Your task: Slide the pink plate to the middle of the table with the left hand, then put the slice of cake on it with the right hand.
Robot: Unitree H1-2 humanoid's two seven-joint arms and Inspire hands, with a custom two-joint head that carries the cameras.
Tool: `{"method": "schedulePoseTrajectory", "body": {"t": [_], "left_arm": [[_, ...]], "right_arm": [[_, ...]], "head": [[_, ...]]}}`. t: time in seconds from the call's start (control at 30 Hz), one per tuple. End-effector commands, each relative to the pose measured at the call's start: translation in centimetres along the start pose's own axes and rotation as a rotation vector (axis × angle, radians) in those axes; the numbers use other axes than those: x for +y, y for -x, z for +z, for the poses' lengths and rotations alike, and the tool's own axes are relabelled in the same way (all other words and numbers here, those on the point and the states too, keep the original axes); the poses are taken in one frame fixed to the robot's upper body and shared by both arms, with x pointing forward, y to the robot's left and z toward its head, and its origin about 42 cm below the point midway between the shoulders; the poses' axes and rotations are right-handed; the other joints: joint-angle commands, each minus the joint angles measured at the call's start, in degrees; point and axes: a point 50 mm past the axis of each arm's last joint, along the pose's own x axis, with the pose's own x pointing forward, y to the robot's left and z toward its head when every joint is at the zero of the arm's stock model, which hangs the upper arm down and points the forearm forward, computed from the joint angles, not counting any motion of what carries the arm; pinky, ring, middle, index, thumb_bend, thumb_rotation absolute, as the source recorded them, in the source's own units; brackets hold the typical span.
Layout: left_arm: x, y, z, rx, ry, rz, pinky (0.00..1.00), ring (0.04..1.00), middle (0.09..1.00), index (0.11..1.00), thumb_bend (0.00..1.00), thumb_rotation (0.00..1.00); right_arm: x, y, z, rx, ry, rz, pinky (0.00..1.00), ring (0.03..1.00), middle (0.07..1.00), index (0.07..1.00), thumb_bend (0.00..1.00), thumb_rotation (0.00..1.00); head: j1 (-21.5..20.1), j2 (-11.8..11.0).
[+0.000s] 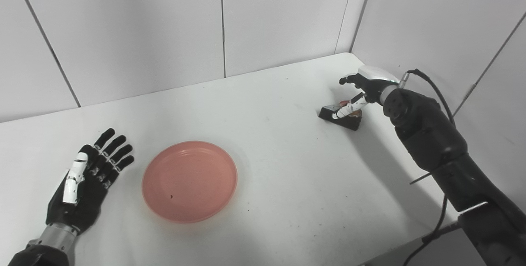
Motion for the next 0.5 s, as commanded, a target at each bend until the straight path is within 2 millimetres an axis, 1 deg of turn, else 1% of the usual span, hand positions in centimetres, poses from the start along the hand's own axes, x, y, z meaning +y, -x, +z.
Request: {"method": "schedulePoseTrajectory", "body": {"t": [0.0,0.17,0.27,0.33,0.47], "left_arm": [[1.1,2.4,-3.7,0.167,0.042,0.083,0.87,0.877,0.899,0.894,0.47,0.89],[1.1,2.5,-3.6,0.168,0.041,0.082,0.88,0.887,0.905,0.901,0.46,0.91],[1.1,2.5,-3.5,0.165,0.037,0.076,0.89,0.890,0.910,0.904,0.46,0.92],[0.9,2.5,-3.4,0.164,0.032,0.071,0.87,0.884,0.905,0.899,0.47,0.90],[0.9,2.6,-3.3,0.165,0.035,0.071,0.89,0.891,0.911,0.905,0.47,0.91]], "right_arm": [[-3.2,0.0,1.0,-0.052,0.020,-0.103,0.71,0.854,0.896,0.841,0.98,0.42],[-2.7,-0.5,1.3,-0.066,0.016,-0.101,0.72,0.858,0.899,0.835,0.98,0.41],[-2.3,-0.4,1.9,-0.082,0.033,-0.101,0.70,0.838,0.887,0.835,0.98,0.41],[-2.1,-0.5,2.1,-0.085,0.041,-0.097,0.70,0.834,0.882,0.838,1.00,0.41],[-1.6,-0.7,2.7,-0.094,0.045,-0.092,0.72,0.844,0.886,0.838,1.00,0.40]], "head": [[0.03,0.08],[0.02,0.47],[0.20,0.71],[0.25,0.83],[0.27,1.07]]}}
